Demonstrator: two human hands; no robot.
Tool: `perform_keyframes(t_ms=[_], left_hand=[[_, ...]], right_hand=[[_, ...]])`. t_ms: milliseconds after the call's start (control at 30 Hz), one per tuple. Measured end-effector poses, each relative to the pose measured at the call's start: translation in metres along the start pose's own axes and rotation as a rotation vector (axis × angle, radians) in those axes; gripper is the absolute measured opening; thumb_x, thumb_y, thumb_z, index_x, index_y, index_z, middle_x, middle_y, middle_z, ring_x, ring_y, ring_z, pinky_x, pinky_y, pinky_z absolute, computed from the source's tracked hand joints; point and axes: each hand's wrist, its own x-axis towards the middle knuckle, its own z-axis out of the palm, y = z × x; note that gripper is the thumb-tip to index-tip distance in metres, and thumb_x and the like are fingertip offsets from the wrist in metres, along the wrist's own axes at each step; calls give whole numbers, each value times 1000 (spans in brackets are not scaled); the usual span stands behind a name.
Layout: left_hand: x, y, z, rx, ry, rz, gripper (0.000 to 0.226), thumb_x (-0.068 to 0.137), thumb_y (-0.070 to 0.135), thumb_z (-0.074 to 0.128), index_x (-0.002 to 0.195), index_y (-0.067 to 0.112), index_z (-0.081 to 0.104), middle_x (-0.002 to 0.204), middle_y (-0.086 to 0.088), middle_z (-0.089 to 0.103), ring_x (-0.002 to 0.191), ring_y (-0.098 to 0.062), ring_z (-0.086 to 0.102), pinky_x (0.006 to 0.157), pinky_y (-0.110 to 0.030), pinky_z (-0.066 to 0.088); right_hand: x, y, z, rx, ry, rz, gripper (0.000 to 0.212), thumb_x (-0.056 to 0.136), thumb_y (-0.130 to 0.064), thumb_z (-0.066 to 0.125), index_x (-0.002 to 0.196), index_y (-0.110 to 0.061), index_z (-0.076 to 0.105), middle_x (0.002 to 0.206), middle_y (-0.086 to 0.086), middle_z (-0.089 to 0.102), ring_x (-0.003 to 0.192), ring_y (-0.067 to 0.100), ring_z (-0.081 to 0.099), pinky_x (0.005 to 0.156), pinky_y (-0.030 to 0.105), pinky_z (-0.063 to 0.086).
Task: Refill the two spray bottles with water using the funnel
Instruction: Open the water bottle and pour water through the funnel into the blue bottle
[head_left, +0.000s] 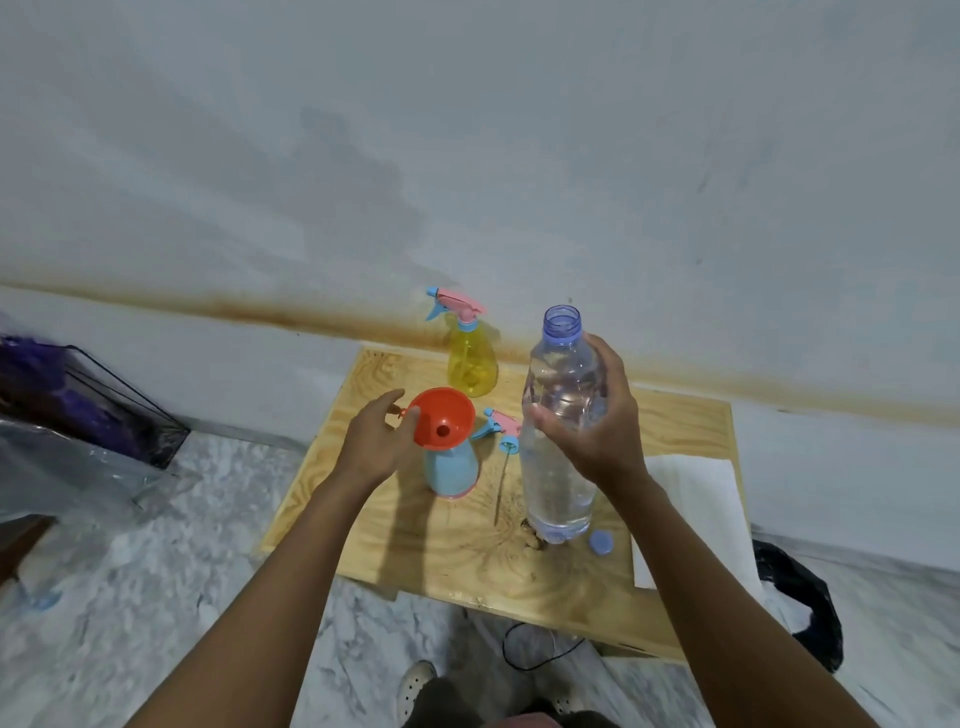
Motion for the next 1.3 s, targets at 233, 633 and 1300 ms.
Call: perform_keyframes(t_ms=[233, 633, 1300], left_hand=[[5, -3, 3, -43, 64, 146, 26, 95, 20, 63, 118, 11, 71, 103, -2, 70, 85, -19, 66, 78, -22, 46], [10, -16, 5, -255, 82, 71, 23, 91, 16, 68, 112, 10, 75, 79, 5, 68, 74, -25, 72, 75, -37, 62], [16, -12, 7, -403, 15, -32, 22, 90, 7, 68, 111, 2, 74, 80, -1, 67, 77, -25, 72, 71, -38, 63]], right_hand=[[-8, -15, -2, -16, -88, 10, 84, 69, -46, 81, 140, -23, 42, 126, -14, 61, 109, 4, 65, 84, 22, 56], [-33, -22, 10, -10, -221, 124, 75, 70, -44, 79, 136, -36, 43, 115, -15, 67, 97, 10, 71, 75, 19, 57], [-40, -11, 41, -3, -406, 295, 65, 78, -22, 76, 136, -27, 47, 101, -26, 70, 89, 0, 70, 72, 22, 58]])
